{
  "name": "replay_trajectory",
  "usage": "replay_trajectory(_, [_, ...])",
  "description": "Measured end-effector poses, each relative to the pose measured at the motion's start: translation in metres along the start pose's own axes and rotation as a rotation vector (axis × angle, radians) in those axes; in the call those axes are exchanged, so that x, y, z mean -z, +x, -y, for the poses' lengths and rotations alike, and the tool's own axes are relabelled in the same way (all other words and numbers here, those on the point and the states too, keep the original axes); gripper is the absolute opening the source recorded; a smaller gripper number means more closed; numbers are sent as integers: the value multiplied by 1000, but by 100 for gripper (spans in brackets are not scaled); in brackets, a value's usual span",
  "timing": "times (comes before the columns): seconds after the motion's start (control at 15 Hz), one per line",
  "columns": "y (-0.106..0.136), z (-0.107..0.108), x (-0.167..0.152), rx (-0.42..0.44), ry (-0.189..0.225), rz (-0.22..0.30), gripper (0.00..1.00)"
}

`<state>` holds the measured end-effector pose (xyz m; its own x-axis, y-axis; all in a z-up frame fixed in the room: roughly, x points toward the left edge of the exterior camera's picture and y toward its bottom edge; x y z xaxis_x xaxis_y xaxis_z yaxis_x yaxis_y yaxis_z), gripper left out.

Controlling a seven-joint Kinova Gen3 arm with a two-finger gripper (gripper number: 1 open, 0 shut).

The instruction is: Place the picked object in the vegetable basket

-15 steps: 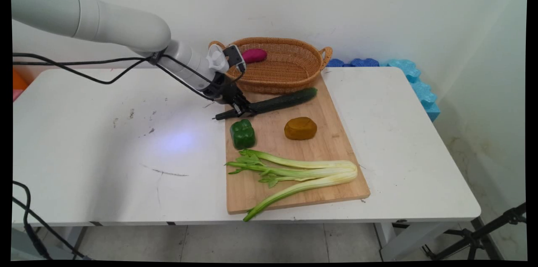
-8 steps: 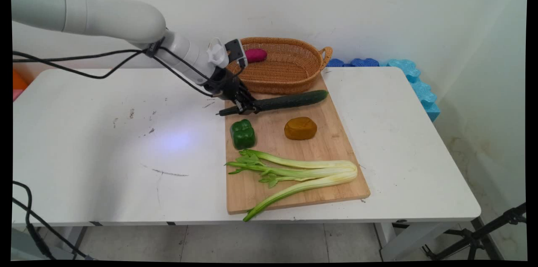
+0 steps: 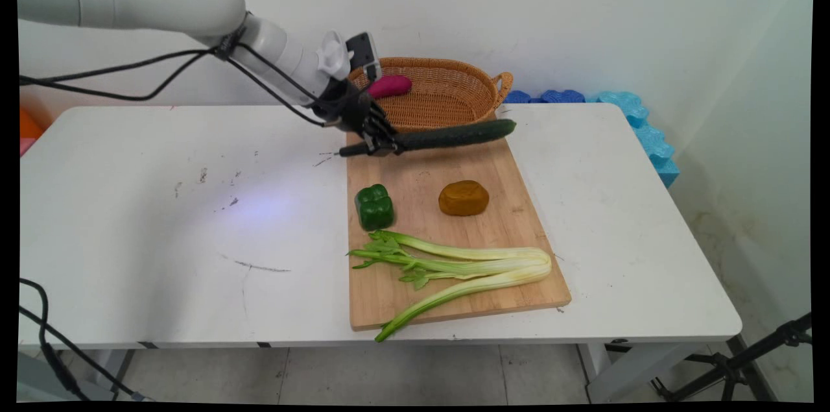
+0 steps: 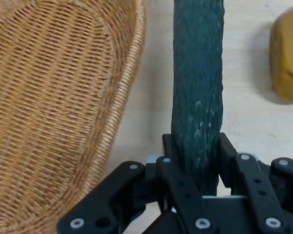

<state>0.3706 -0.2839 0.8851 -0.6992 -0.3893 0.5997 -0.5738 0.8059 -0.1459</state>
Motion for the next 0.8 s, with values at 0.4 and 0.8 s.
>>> replay_trajectory(0.4, [15,19,24,-35,47,-4,0])
replay_trajectory(0.8, [20,51,43,-71,116,9,0])
